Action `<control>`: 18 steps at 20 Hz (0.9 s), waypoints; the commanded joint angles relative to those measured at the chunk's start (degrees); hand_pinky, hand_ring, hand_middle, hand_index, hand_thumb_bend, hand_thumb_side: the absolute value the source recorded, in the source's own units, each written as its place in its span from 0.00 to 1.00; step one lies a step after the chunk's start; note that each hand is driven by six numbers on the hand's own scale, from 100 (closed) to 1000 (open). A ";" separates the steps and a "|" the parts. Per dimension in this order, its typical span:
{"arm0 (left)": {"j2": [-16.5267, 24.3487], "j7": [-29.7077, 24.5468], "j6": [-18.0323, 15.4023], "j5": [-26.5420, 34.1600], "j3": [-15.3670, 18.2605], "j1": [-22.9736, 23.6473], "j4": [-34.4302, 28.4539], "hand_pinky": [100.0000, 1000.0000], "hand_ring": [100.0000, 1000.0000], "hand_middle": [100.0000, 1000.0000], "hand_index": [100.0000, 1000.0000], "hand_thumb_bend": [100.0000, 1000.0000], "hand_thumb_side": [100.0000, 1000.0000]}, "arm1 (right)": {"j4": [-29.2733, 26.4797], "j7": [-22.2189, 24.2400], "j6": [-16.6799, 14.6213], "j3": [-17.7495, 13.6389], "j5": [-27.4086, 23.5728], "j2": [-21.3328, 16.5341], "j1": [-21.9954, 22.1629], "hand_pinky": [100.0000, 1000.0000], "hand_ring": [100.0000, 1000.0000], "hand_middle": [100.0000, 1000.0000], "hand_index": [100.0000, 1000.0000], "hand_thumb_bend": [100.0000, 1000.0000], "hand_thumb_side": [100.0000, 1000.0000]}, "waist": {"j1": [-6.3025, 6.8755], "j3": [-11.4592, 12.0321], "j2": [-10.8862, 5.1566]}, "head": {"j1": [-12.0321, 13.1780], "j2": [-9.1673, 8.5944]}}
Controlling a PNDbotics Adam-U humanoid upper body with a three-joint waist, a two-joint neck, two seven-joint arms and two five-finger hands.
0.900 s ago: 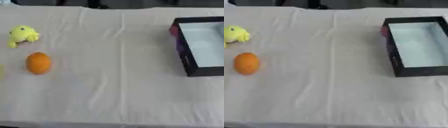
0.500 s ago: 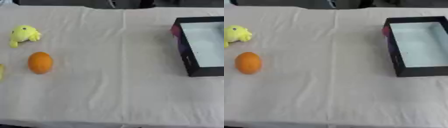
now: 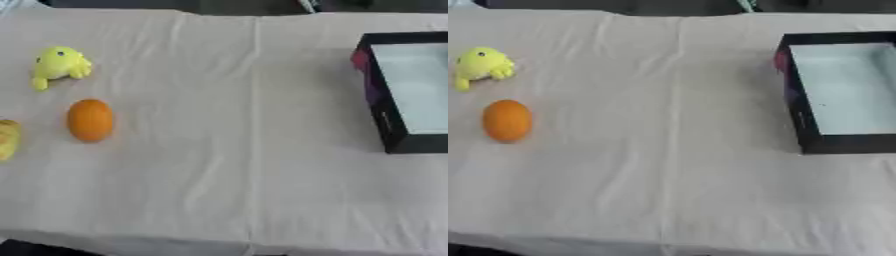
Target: Pick up the objects with one hand, pass them to the other hand, and then place them into the box on the other side of the table.
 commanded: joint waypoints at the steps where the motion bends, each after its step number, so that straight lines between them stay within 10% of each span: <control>1: 8.52 -5.04 5.19 -5.54 -1.75 -0.05 -1.39 0.80 0.88 0.83 0.91 0.78 0.54 | -0.69 -0.07 0.32 -0.19 0.76 -2.80 -0.52 0.82 0.88 0.92 0.89 0.00 0.44 | 0.33 0.05 -1.67 | 0.60 0.70; 9: 25.44 -29.15 15.68 -17.37 -4.27 7.94 -10.35 0.84 0.89 0.82 0.88 0.72 0.51 | -0.82 0.04 0.43 0.06 1.57 -4.04 0.31 0.82 0.87 0.92 0.89 0.00 0.44 | 0.98 0.62 -1.69 | 2.53 1.05; 18: 30.79 -42.47 23.06 -25.27 -3.49 17.14 -14.27 0.85 0.89 0.80 0.85 0.72 0.46 | -0.40 0.44 0.45 0.42 2.64 -4.35 0.40 0.82 0.87 0.91 0.89 0.00 0.45 | 1.06 1.08 -1.45 | 4.15 0.83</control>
